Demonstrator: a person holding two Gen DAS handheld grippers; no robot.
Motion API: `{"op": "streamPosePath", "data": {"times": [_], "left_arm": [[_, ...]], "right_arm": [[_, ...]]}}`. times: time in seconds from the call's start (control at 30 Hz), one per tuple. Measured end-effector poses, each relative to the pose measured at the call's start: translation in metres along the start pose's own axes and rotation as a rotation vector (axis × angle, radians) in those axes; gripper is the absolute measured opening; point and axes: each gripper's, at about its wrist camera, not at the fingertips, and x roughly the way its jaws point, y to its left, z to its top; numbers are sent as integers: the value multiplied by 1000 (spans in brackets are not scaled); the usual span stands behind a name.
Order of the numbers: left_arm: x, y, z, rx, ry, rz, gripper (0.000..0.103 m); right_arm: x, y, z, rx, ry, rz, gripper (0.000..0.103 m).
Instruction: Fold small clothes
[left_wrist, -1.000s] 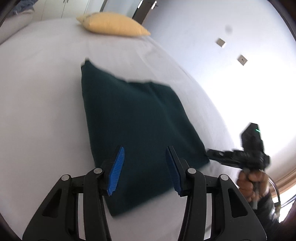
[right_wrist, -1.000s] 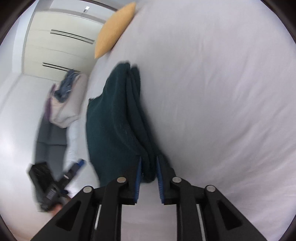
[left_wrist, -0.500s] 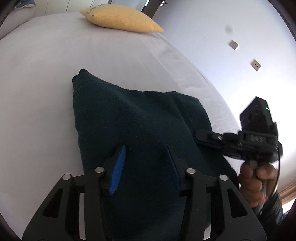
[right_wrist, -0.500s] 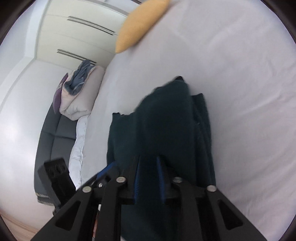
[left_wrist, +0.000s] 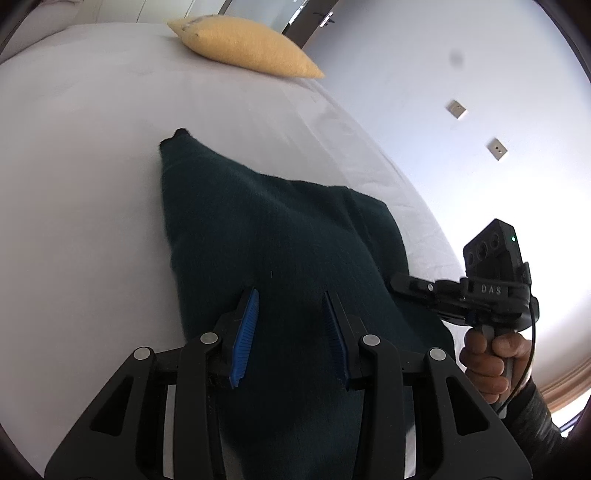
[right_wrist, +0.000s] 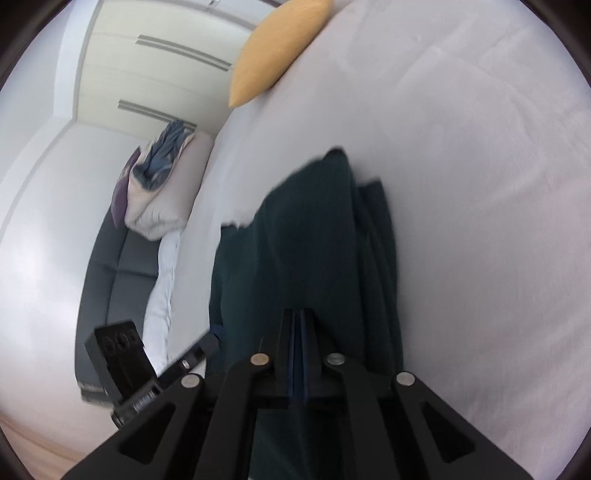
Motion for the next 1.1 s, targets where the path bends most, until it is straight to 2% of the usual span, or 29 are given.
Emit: {"op": "streamPosePath", "data": {"times": [0.27, 0.33, 0.4, 0.43, 0.47, 0.5, 0.53, 0.6, 0.7, 0.93, 1.07, 1.1], "left_arm": [[-37, -16, -45, 56, -37, 47, 35], [-48, -17, -51, 54, -43, 51, 38], [-61, -16, -56, 37, -53, 46, 49], [-69, -14, -57, 32, -73, 55, 58], [-73, -11, -57, 23, -92, 71, 68], [-75, -6, -55, 0, -105, 82, 72], [-74, 0, -53, -24, -102, 84, 75], [-68, 10, -46, -78, -82, 67, 75], [-49, 18, -34, -140, -31, 21, 75], [6, 26, -17, -221, 138, -28, 75], [20, 33, -15, -270, 157, -59, 59], [21, 32, -14, -271, 161, -55, 58]], "right_arm": [[-39, -12, -52, -14, -6, 29, 8], [-51, -11, -63, -25, -12, 25, 19], [-65, -7, -70, -43, -31, 23, 29], [-74, -4, -70, -47, -53, 12, 42], [-81, -4, -69, -44, -75, -2, 50], [-88, -3, -67, -39, -102, -13, 63], [-94, -4, -63, -29, -135, -20, 66], [-92, -4, -51, -9, -152, -19, 68], [-77, 2, -33, -33, -124, -51, 72], [-20, -7, -6, -9, 11, -144, 73], [-9, -4, 1, -23, 27, -144, 72], [-6, -4, 4, -21, 37, -150, 65]]}}
